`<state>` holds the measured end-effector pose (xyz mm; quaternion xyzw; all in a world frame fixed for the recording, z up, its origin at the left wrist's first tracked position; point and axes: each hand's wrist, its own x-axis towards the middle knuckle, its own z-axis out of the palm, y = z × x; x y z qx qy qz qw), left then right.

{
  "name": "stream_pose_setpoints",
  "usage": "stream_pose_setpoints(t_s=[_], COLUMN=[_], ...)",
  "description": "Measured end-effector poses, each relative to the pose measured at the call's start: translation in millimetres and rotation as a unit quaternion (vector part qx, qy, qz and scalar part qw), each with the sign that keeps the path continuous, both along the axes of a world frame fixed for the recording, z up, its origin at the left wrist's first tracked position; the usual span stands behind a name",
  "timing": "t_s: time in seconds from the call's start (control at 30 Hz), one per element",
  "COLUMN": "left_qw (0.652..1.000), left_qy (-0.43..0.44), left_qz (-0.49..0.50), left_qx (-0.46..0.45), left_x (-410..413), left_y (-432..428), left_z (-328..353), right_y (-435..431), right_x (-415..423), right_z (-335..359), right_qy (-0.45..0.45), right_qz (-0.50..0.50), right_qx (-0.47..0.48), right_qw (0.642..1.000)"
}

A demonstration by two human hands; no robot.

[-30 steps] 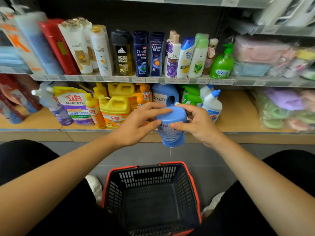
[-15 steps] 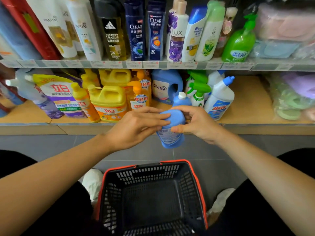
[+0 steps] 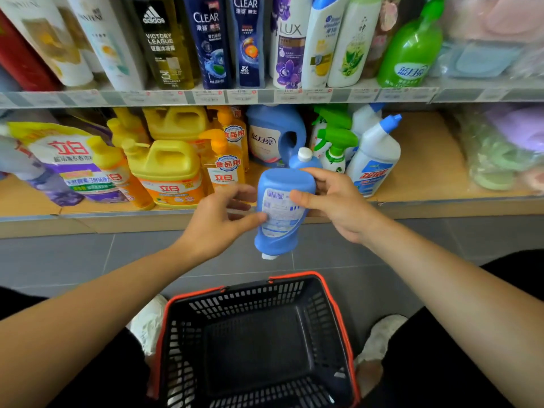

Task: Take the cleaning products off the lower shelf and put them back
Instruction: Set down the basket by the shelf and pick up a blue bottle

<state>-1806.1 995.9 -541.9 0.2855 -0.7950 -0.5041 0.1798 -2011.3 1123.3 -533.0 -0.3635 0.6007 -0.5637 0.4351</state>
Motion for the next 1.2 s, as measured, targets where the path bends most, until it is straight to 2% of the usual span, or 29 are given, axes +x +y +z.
stream_pose_setpoints(t_s=[0.1, 0.2, 0.33, 0.53, 0.67, 0.73, 0.8, 0.83, 0.87, 0.93, 1.0, 1.1, 1.2], left_qw=[0.993, 0.985, 0.981, 0.974, 0.974, 0.973, 0.983, 0.989, 0.993, 0.996, 0.995, 0.995, 0.996], left_qy=[-0.061, -0.077, -0.048, 0.058, 0.100, 0.115, 0.102, 0.088, 0.073, 0.052, 0.039, 0.038, 0.069], left_qz=[-0.051, -0.069, -0.045, 0.007, 0.069, 0.088, 0.089, 0.084, 0.077, 0.053, 0.026, -0.016, -0.019], left_qx=[0.088, 0.137, 0.183, 0.220, 0.192, 0.181, 0.127, 0.087, 0.043, -0.039, -0.085, -0.089, -0.048], left_x=[-1, 2, 8, 4, 0, -2, -4, -5, -6, -7, -7, -6, -5], left_y=[1, 1, -2, 6, 7, 5, 4, 3, 3, 4, 5, 9, 12], left_z=[-12, -20, -18, -5, 9, 15, 20, 22, 24, 29, 35, 39, 43], right_y=[0, 1, 5, 11, 15, 15, 16, 16, 16, 17, 16, 16, 20], right_x=[0, -3, -9, -18, -22, -22, -22, -19, -15, -1, 13, 24, 23], right_z=[6, 9, 11, 15, 15, 18, 23, 25, 27, 24, 18, 12, 10], right_qy=[-0.034, -0.056, -0.095, -0.151, -0.061, 0.045, 0.240, 0.333, 0.399, 0.473, 0.492, 0.382, 0.307], right_qz=[-0.024, -0.052, -0.074, -0.098, -0.115, -0.141, -0.153, -0.126, -0.087, -0.008, 0.051, 0.065, 0.064], right_qx=[0.005, 0.002, 0.004, 0.000, 0.032, 0.041, 0.025, 0.007, -0.010, -0.002, 0.024, 0.042, 0.042], right_qw=[0.999, 0.997, 0.993, 0.984, 0.991, 0.988, 0.958, 0.934, 0.913, 0.881, 0.869, 0.921, 0.948])
